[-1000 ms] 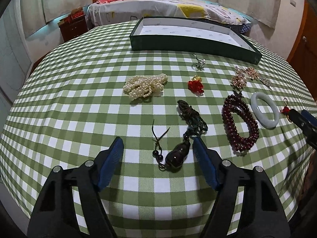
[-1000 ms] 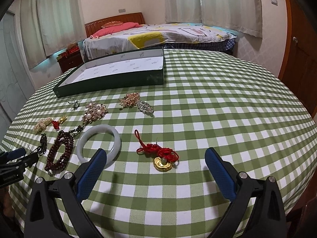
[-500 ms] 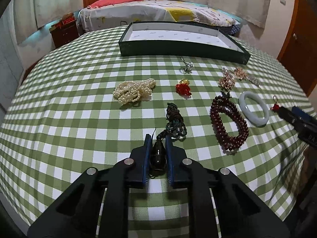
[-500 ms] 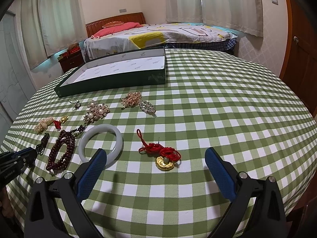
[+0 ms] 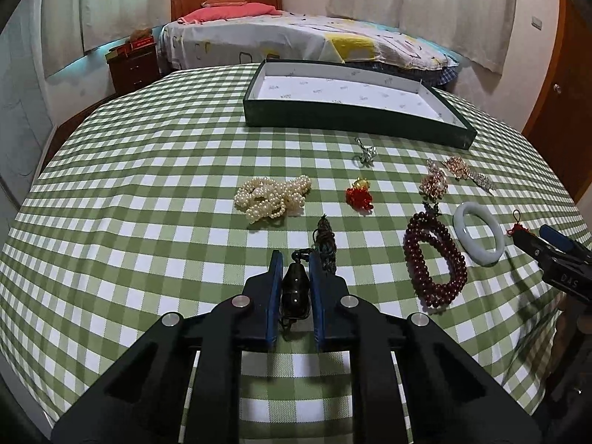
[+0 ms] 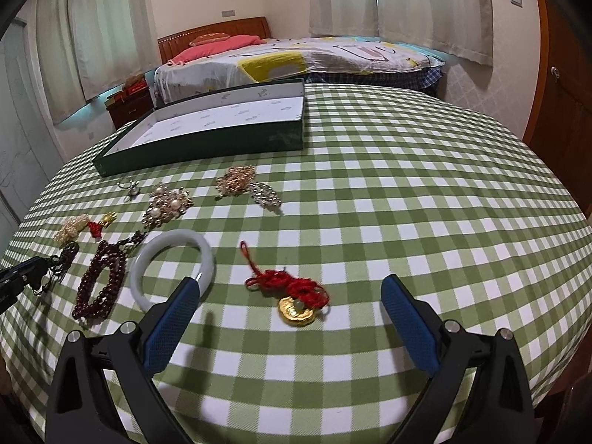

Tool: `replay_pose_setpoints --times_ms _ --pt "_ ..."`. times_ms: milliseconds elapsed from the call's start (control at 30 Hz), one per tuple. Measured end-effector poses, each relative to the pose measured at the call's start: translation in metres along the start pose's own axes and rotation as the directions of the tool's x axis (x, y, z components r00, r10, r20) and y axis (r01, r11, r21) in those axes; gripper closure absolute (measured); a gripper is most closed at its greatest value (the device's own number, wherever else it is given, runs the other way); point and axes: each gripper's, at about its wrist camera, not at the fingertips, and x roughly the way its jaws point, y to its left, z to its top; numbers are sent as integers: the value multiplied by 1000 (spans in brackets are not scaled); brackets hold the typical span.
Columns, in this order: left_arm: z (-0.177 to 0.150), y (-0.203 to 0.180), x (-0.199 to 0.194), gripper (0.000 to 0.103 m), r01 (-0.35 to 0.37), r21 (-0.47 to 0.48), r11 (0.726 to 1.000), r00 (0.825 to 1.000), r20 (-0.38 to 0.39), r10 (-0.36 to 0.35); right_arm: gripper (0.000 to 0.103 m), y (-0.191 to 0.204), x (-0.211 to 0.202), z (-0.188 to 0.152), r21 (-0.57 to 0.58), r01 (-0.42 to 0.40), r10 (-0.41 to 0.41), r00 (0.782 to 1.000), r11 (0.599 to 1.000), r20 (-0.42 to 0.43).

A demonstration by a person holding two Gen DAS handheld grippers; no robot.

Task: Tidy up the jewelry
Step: 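Grasp the red tassel with gold coin with the right gripper while the left holds the pendant, then carry the pendant and the tassel in both grippers over the green tray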

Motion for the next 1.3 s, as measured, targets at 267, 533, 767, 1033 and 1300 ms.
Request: replay_pose_setpoints --times_ms 267,533,767,1033,1300 --pt "2 1 -1 88 -5 0 1000 1000 9 5 52 -1 6 0 -37 28 -28 1000 999 -9" --pt "2 1 -2 88 -7 -4 1000 1000 14 7 81 3 4 -2 -70 3 -3 1000 998 -6" --pt "3 2 -5 88 -5 -10 1000 1000 29 5 89 4 0 -1 -56 -14 14 1000 998 7" --pt "4 2 -10 89 -1 -12 1000 999 44 1 90 0 -6 1 -33 -24 25 999 999 32" --pt "8 2 -19 89 2 -15 1000 997 72 -1 90 0 -9 3 -26 -32 33 999 999 43"
